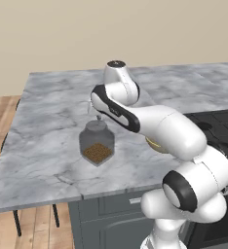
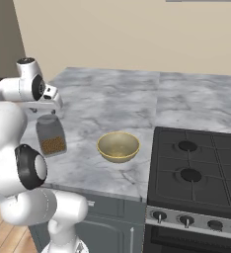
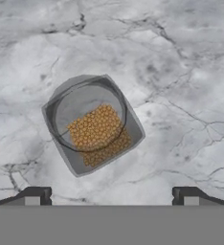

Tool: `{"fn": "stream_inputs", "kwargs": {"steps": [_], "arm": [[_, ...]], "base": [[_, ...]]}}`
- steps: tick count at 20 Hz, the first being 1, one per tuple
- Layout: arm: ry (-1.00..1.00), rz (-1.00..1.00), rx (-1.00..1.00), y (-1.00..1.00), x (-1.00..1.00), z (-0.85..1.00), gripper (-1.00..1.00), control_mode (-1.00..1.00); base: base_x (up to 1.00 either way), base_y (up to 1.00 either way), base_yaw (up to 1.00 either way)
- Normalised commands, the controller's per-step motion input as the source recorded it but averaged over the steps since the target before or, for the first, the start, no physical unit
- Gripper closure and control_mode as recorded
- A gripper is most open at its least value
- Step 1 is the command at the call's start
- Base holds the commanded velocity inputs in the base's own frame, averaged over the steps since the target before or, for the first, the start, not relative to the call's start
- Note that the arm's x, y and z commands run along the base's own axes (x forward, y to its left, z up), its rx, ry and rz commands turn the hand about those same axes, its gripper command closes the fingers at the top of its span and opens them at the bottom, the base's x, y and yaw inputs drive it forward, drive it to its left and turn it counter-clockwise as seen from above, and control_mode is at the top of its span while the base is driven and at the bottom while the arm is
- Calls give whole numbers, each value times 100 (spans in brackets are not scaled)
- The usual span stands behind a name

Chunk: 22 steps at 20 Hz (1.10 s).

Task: Pick the jar and bowl and place them in the sink. Then turn on the water.

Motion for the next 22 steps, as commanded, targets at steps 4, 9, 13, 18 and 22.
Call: {"fn": "stream_inputs", "kwargs": {"steps": [4, 9, 13, 18, 22], "arm": [[4, 3, 0, 0, 4, -6, -100, -100], [-1, 3, 0, 0, 0, -11, -100, -100], [-9, 1, 0, 0, 0, -22, -100, -100], [-2, 0, 0, 0, 0, -17, -100, -100], [0, 0, 0, -1, 0, -16, -100, -100]], "base": [[0, 0, 0], [0, 0, 0], [0, 0, 0], [0, 0, 0], [0, 0, 0]]}}
